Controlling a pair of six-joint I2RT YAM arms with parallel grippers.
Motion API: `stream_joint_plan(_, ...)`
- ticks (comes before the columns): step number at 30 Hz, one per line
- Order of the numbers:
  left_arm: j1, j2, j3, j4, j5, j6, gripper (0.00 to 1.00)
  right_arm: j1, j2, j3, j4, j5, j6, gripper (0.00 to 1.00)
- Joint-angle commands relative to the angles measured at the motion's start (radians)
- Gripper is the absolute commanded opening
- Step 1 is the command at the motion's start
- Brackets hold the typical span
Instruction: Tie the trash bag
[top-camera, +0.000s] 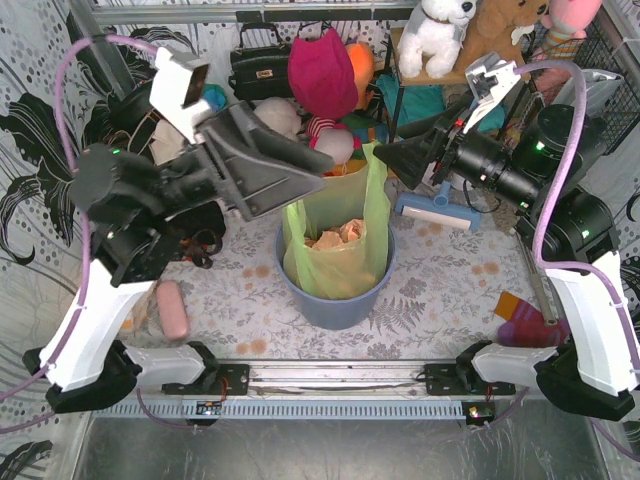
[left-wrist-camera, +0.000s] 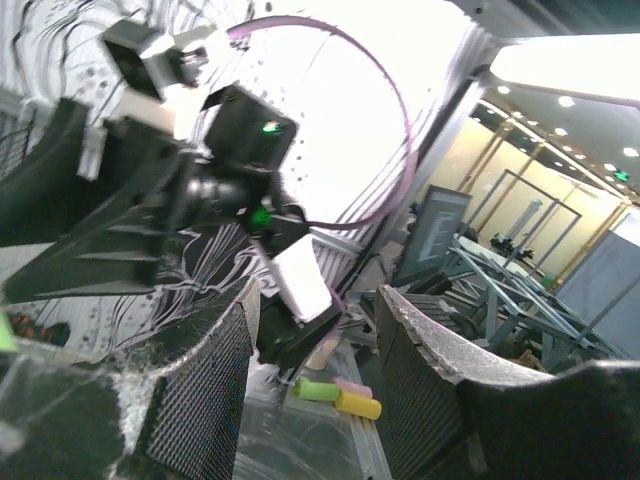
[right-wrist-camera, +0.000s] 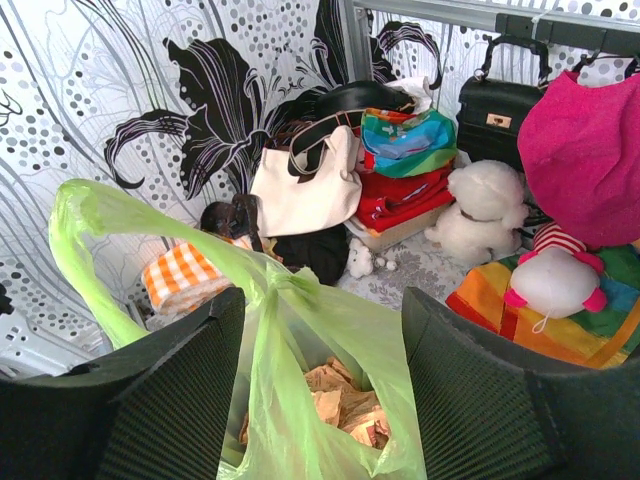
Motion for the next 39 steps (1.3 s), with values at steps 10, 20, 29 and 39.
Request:
stream_joint_plan(10,-0.003,-0.084,-0.193,0.101,0.205,-0.172,0.66,0.002,0.002,0.023,0.037,0.008,-0.034,0.66)
stream_joint_plan(20,-0.003,-0.079,-0.282,0.029,0.088,0.017,0.65,0.003,0.048,0.093,0.005,-0.007,-0.078,0.67)
stream_joint_plan(29,-0.003,-0.203,-0.406,0.110,-0.249,0.332,0.66,0.002,0.071,0.107,-0.005,-0.066,-0.103,0.67)
stream_joint_plan(39,-0.003,-0.179,-0.498,0.285,-0.233,0.432,0.68,0.002,0.091,0.119,-0.030,-0.101,-0.137,0.53)
